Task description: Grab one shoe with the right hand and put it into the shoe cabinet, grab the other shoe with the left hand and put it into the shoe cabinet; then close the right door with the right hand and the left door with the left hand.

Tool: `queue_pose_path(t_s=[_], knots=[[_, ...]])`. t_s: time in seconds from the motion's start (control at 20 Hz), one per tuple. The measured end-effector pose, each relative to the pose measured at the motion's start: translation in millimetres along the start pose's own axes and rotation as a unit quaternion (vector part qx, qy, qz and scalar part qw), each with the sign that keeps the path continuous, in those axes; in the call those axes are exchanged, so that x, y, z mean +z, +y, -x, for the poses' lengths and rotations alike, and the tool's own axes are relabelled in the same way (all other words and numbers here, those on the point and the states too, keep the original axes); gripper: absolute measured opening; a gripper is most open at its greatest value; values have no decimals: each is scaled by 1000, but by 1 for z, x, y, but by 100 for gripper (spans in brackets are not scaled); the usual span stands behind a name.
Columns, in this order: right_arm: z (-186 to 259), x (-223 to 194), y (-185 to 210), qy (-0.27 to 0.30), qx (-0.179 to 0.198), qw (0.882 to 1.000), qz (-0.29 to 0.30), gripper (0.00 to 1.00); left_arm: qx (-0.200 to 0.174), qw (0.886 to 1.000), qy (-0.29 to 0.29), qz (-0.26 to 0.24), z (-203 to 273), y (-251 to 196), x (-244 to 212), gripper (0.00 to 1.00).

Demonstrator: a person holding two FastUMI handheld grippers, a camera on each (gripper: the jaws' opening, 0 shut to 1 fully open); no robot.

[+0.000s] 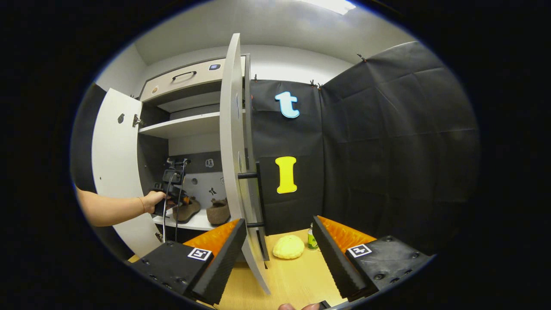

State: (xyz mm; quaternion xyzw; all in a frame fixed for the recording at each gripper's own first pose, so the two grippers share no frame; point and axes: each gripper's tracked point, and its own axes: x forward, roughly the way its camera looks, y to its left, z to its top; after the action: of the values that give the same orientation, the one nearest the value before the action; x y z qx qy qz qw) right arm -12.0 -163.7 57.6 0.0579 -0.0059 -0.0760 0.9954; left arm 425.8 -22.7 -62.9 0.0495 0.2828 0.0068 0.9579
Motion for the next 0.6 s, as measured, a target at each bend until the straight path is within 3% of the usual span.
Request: queue_pose_path(t_s=[0.3, 0.45, 0.6], knots=[[-13, 4, -19, 10, 4, 1000, 17, 98, -29, 995, -93, 3, 72, -17, 16, 98], [-25, 7, -15, 17, 25, 1000, 3, 98, -49, 990, -135, 6, 123, -29, 25, 96], [-39, 12, -28, 10, 18, 1000, -15, 98, -53, 983, -175, 3, 175, -32, 25, 96]])
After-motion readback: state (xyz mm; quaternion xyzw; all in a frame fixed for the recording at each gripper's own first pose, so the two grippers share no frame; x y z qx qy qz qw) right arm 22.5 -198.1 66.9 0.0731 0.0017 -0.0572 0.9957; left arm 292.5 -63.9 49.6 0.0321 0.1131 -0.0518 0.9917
